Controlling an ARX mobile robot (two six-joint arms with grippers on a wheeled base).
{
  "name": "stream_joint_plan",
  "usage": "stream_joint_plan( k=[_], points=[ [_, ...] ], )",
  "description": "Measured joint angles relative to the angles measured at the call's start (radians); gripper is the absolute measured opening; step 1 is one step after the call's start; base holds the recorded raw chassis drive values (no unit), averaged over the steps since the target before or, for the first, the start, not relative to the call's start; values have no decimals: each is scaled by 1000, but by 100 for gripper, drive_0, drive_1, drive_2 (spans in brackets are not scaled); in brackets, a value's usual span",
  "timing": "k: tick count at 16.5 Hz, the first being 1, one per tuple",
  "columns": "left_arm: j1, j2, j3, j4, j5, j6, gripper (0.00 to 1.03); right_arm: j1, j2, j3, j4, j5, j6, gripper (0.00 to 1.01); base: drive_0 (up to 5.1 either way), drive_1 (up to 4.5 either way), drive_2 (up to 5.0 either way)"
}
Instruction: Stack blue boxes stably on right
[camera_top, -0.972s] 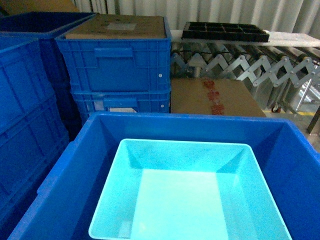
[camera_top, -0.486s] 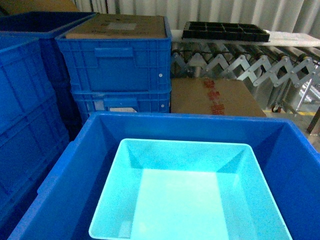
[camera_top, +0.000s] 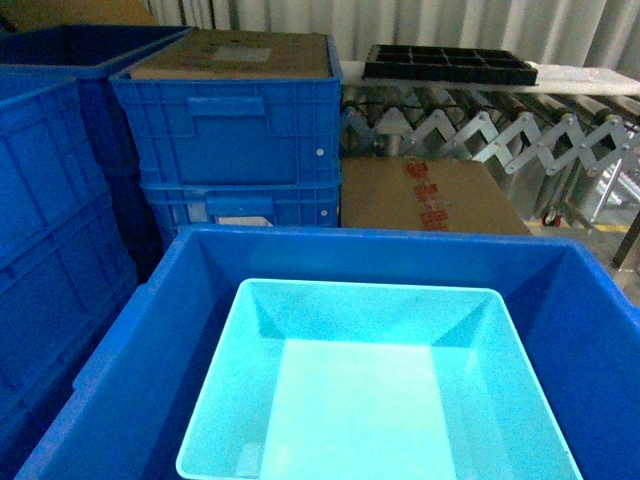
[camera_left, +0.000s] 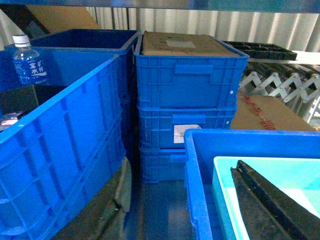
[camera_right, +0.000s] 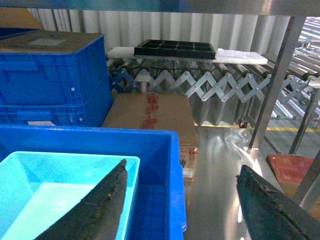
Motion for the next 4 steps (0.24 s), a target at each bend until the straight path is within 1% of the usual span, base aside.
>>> stream_joint_plan(
  k=[1,2,4],
  points=[
    [0,0,0,0,0,0,86,0,0,0,0,0,0,87,0,0,0],
    [0,0,0,0,0,0,97,0,0,0,0,0,0,97,0,0,0],
    [0,0,0,0,0,0,98,0,0,0,0,0,0,98,0,0,0]
  ],
)
